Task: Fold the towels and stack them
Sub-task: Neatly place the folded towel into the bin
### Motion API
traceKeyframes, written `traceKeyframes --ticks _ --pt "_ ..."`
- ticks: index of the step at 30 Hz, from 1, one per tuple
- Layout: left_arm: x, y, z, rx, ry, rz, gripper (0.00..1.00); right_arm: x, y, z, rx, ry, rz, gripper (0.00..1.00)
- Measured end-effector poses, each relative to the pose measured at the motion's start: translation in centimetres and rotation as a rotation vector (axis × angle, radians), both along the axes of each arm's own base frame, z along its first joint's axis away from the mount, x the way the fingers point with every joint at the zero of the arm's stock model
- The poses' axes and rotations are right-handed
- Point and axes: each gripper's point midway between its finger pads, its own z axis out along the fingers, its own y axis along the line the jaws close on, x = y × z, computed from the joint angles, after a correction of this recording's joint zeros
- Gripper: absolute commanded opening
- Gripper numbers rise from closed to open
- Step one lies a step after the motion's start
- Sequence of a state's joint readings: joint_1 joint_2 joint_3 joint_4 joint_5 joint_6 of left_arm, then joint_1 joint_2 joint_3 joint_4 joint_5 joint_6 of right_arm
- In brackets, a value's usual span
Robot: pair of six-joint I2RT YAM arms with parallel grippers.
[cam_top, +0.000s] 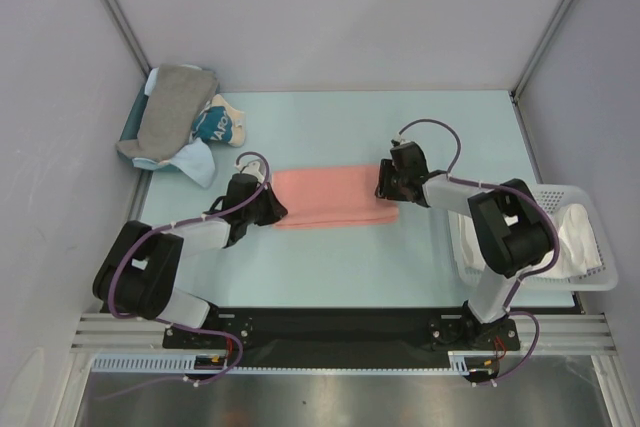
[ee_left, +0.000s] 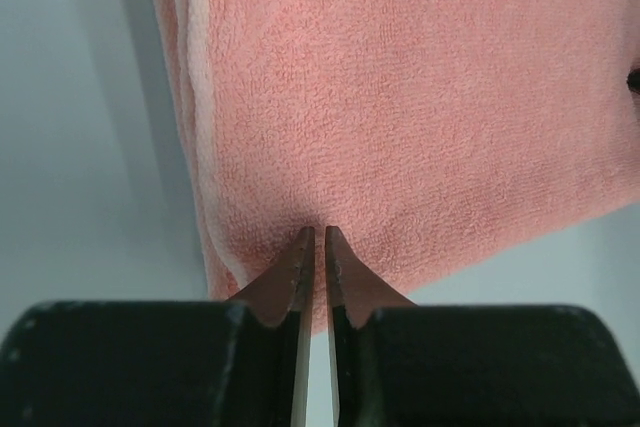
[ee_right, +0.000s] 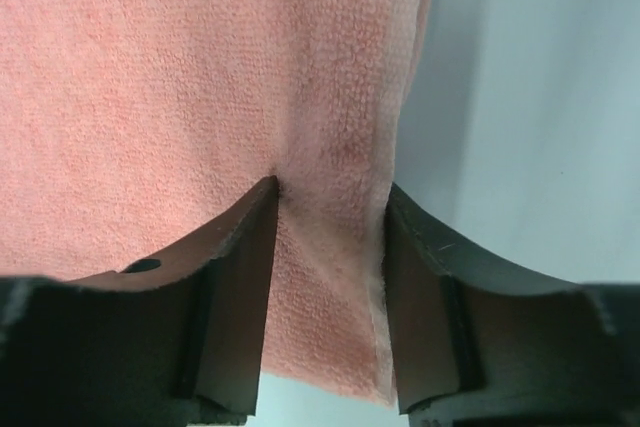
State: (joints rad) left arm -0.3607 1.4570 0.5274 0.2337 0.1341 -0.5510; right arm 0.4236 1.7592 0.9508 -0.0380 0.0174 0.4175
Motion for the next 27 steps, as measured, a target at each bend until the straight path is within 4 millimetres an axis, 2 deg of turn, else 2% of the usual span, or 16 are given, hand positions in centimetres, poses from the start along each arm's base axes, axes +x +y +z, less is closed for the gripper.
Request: traceKeyframes --ticks 3,6,7,9,13,16,19,22,27 --pt "-0.1 -0.1 0.3 -0.003 -0.005 -0.002 0.11 0.3 0.4 -0.2 -0.016 -0.004 -0.007 0.33" --pt "-0.1 -0.2 1.1 -0.010 -0.022 -0.006 0.07 0.4 0.9 -0.4 -0.027 -0.002 -0.015 0.16" --pt "-0.1 -0.3 1.5 -0.014 -0.030 -0.008 0.06 0.4 1.0 -0.4 -0.028 -0.001 -0.023 0.07" --pt "-0.3 -0.4 2.2 -0.020 -0.044 -0.015 0.02 0.3 0.9 -0.5 -0.037 -0.001 -0.032 0.00" --pt "-1.1 -1.0 4.5 -0.035 -0.074 -0.043 0.00 0.0 0.7 -0.4 -0.061 0.000 -0.058 0.00" --pt "-1.5 -1.7 6.8 -0.043 -0.097 -0.075 0.00 -1.5 -0.1 -0.1 -0.113 0.023 -0.070 0.00" --pt "-1.9 -2.4 9.6 -0.040 -0.120 -0.118 0.00 -4.9 -1.6 0.4 -0.183 0.075 -0.077 0.00" --pt "-2.8 -2.8 11.7 -0.036 -0.146 -0.157 0.00 -7.6 -2.7 1.8 -0.245 0.096 -0.085 0.00" --pt "-5.8 -2.3 14.3 -0.043 -0.187 -0.212 0.00 -11.7 -3.9 4.6 -0.293 0.091 -0.107 0.00"
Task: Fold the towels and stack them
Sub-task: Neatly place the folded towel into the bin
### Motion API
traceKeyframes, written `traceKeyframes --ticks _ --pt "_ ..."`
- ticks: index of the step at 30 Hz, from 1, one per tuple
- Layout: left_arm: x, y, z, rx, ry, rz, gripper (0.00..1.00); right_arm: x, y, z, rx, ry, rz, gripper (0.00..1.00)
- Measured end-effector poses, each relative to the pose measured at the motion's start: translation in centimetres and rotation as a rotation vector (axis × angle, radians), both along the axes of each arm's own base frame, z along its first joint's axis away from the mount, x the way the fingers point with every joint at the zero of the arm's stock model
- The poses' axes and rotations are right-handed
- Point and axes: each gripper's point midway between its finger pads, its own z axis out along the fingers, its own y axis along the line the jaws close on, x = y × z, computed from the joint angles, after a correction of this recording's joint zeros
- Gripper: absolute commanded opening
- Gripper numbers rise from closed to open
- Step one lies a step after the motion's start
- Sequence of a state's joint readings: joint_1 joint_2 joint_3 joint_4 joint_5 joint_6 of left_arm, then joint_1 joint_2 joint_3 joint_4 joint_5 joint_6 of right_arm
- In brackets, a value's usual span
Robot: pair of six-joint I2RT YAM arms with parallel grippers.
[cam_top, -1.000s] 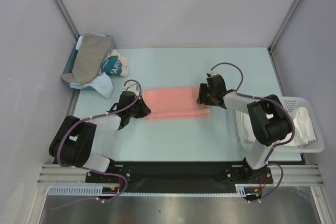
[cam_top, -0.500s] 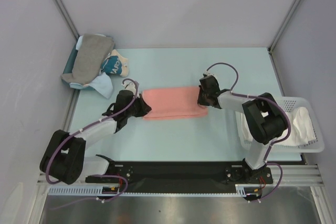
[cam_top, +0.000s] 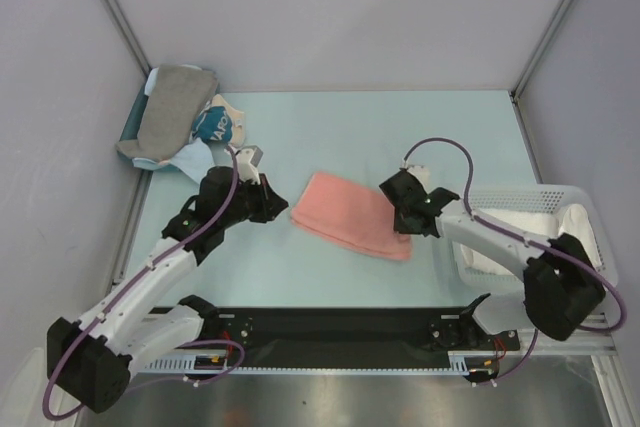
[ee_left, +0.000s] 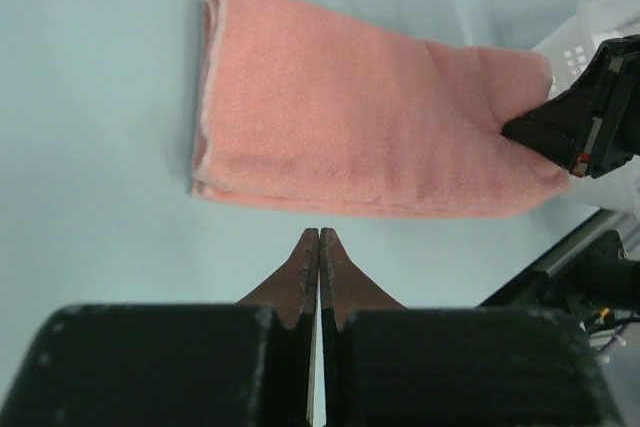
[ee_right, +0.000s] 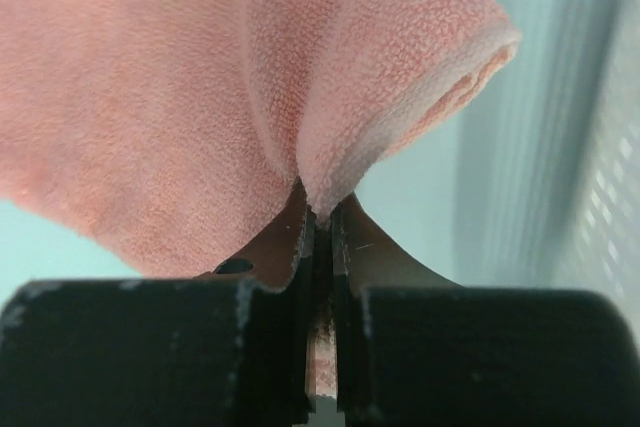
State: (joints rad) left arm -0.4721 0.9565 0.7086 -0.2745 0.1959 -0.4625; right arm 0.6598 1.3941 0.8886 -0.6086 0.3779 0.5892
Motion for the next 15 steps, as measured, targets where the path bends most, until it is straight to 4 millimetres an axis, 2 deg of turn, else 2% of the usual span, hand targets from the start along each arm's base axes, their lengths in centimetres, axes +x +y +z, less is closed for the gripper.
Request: traceKeyframes --ticks 4,8,10,15 --pt "-1.8 0.2 1.8 -0.014 -0.033 -0.049 0.00 -3.6 -1.5 2.3 -0.030 -0.010 -0.020 0.00" --pt "-3.2 0.0 2.3 -0.022 -0.040 -0.102 0.00 -6.2 -2.6 4.6 -0.062 -0.022 -0.044 0.00" --pt "-3.8 -0.1 2.4 -0.025 -0.036 -0.127 0.00 -6.9 -3.2 5.8 -0.082 -0.032 -0.067 0.00" --pt "-5.0 -0.3 2.9 -0.035 -0.052 -0.181 0.00 -7.7 -6.2 8.0 -0.142 -0.058 -0.158 0.00"
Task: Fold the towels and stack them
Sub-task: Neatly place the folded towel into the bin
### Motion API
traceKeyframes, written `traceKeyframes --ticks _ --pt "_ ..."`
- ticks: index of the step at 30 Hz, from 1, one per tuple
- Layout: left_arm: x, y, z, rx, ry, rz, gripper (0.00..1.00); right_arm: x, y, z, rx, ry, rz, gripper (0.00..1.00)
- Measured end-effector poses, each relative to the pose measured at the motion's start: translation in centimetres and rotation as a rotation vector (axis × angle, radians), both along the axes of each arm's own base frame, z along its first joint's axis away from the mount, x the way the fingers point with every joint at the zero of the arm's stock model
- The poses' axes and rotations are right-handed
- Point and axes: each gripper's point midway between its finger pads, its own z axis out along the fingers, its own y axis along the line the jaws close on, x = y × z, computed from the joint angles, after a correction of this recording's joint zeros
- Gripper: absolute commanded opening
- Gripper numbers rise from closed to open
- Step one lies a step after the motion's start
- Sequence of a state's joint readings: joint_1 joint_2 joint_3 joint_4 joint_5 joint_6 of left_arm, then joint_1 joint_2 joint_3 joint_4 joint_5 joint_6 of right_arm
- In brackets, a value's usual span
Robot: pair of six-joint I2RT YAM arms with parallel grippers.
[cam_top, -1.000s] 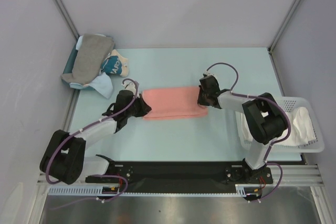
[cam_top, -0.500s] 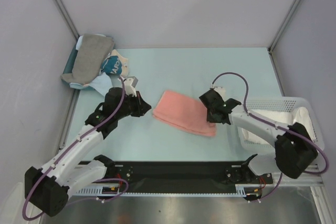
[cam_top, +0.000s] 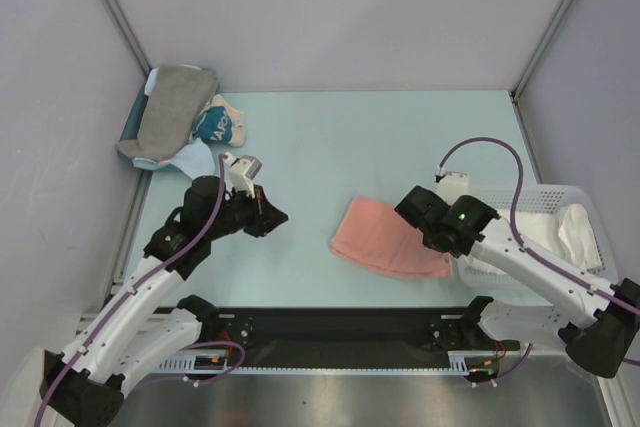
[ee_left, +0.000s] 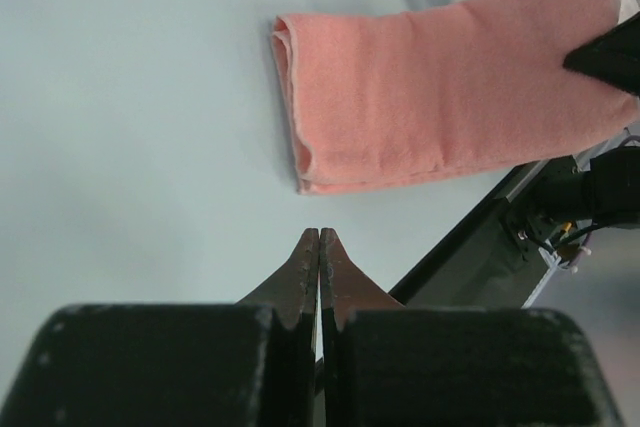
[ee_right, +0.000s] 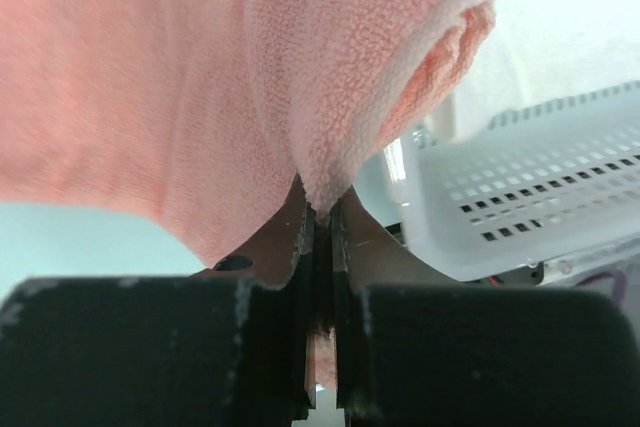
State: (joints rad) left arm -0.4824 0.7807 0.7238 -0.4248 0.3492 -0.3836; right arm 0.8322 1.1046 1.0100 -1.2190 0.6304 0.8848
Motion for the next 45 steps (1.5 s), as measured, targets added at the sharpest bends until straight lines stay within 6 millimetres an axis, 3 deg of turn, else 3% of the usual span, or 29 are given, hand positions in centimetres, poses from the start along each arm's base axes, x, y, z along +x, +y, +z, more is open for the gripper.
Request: traceKeyframes --ticks 5,13,19,26,45 --pt "-0.7 -0.3 0.3 -0.009 -0.010 -0.043 0.00 0.8 -2.7 1.9 -0.005 -0.034 -0.080 0.00" --pt "-1.5 -0.6 1.3 -0.041 -0.037 -0.080 0.00 2.5 -6.8 2.8 0.077 -0.040 -0.195 0.00" --pt "-2.0 -0.7 1.3 -0.050 -0.044 -0.096 0.00 3.2 -8.5 2.8 0.131 -0.010 -0.226 0.00" --pt "-2.6 -0.7 0.1 -0.054 -0.040 -0.110 0.00 5.2 -10.1 5.3 0.081 -0.047 -0.194 0.00" --pt "-3.2 -0.6 -0.2 -0.064 -0.061 -0.120 0.00 4.2 -16.5 8.0 -0.059 -0.129 -0.204 0.00"
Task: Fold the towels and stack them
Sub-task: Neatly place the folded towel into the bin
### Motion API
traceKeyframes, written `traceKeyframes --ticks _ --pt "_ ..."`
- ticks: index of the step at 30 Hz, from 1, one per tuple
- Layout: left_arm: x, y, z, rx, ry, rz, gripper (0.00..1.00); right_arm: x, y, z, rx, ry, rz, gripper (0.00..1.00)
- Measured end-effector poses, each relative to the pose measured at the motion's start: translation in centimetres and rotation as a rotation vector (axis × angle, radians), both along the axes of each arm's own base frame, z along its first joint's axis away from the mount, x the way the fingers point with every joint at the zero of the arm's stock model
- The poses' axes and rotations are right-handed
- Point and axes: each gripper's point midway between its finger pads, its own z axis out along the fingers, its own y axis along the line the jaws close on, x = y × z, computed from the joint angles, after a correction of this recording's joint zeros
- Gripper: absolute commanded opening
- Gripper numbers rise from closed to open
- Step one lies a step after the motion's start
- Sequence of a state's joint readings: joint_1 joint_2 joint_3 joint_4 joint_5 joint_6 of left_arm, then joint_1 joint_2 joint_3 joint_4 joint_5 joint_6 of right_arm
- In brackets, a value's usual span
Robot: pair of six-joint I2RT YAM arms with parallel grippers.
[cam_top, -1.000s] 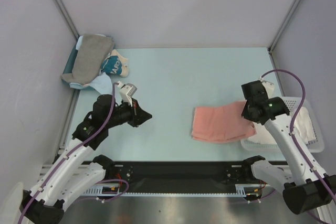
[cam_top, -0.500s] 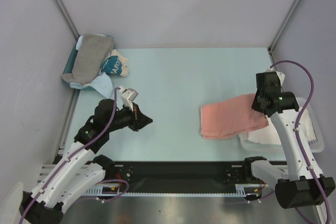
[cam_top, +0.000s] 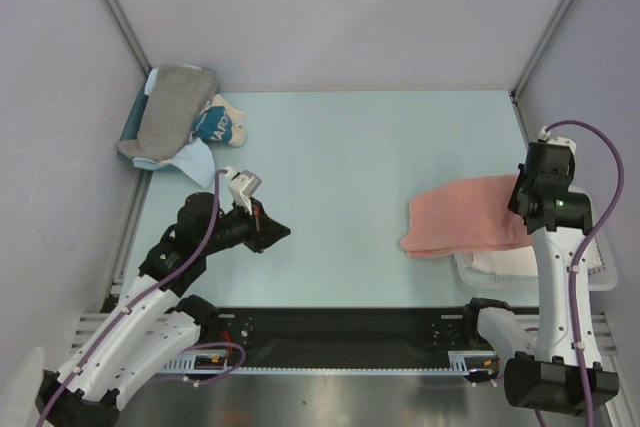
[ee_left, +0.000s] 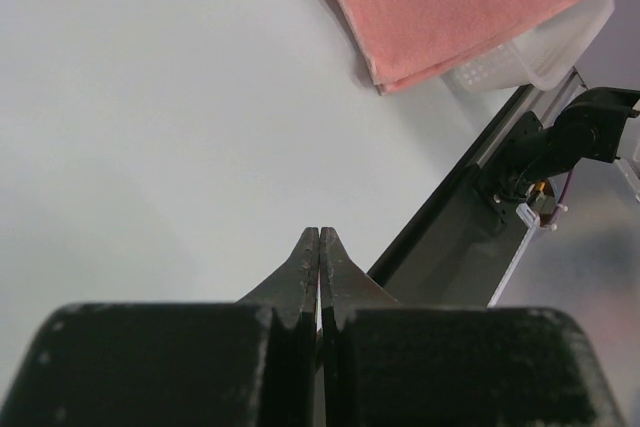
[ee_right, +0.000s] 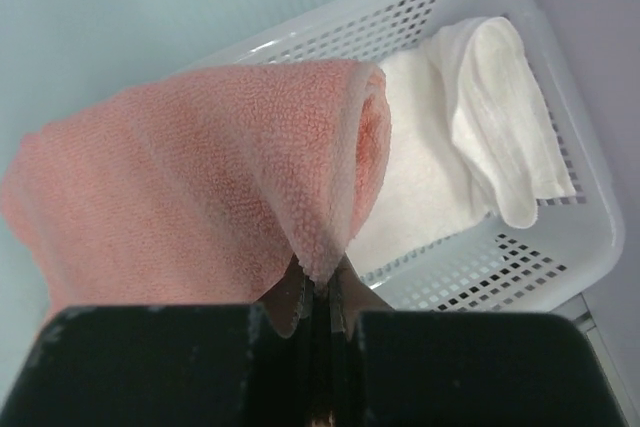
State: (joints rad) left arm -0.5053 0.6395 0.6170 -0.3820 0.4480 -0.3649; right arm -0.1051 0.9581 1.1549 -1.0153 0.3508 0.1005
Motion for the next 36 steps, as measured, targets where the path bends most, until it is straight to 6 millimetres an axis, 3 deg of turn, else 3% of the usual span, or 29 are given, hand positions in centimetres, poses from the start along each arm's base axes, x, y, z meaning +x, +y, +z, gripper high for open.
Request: traceKeyframes --ticks 7,17,29,36 --pt "-0.1 -0.1 0.0 -0.001 0.000 -0.005 0.00 -1.3 -1.5 -0.1 -0.031 -0.014 0.005 0.00" --pt "-0.5 -0.4 0.0 0.000 -0.001 -0.023 0.00 -0.8 -3.5 -1.1 -0.027 -0.020 -0.035 0.00" --pt "-0.7 -0.5 0.2 -0.004 -0.007 -0.031 0.00 -0.1 -6.4 -3.8 -0.030 0.010 -0.132 0.00" --pt "-0.7 -0.4 0.4 -0.006 -0.016 -0.026 0.00 -0.7 -7.7 -6.9 -0.054 0.040 -0.185 0.00"
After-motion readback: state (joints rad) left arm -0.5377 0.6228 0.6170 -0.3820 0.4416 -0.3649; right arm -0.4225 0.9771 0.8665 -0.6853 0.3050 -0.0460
